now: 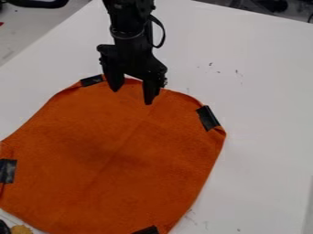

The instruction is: Fold the cloth from bottom left to top right

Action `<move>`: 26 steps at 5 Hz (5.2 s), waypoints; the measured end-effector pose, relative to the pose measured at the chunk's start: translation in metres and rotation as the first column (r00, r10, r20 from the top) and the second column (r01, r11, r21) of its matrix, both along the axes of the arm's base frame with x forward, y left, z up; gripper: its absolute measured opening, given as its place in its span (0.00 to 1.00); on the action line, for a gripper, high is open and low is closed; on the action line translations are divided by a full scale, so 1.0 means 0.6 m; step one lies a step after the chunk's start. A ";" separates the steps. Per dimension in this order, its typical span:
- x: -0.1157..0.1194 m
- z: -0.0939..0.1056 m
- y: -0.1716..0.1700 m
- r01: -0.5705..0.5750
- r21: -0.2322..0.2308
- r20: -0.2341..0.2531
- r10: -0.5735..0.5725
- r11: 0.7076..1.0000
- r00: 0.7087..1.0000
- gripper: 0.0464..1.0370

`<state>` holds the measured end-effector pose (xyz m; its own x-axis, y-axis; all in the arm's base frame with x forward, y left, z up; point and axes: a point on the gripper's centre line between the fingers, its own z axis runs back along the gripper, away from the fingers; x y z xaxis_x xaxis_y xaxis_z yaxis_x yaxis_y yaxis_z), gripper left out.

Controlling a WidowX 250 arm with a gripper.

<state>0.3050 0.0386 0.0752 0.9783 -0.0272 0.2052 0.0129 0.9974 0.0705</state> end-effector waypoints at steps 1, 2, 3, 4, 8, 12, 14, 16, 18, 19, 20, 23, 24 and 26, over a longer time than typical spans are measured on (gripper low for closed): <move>-0.008 -0.015 -0.002 -0.003 -0.008 -0.030 0.003 1.000 1.000 0.96; -0.044 -0.028 0.031 -0.108 -0.033 -0.023 0.107 0.994 0.994 0.96; -0.070 -0.021 0.073 -0.178 -0.049 0.045 0.180 0.983 0.983 0.96; -0.119 -0.019 0.130 -0.255 -0.050 0.084 0.258 0.966 0.962 0.96; -0.286 -0.074 0.227 -0.398 -0.105 0.004 0.401 0.911 0.916 0.96; -0.276 -0.121 0.227 -0.421 -0.109 -0.065 0.416 0.900 0.907 0.32; -0.267 -0.118 0.229 -0.411 -0.115 -0.077 0.405 0.904 0.911 0.05; -0.215 -0.045 0.170 -0.387 -0.050 -0.008 0.387 0.921 0.922 0.03; -0.135 -0.088 0.066 -0.274 -0.139 -0.016 0.275 0.952 0.961 0.03; -0.105 -0.112 0.049 -0.236 -0.182 -0.021 0.236 0.955 0.971 0.03; -0.075 -0.115 0.042 -0.192 -0.188 -0.023 0.191 0.963 0.981 0.05; -0.049 -0.076 -0.026 -0.084 -0.132 -0.090 0.072 0.988 0.993 0.81; -0.039 -0.063 -0.062 -0.060 -0.131 -0.081 0.050 0.990 0.995 0.97; -0.032 -0.044 -0.077 -0.021 -0.053 -0.004 0.021 0.998 1.000 0.96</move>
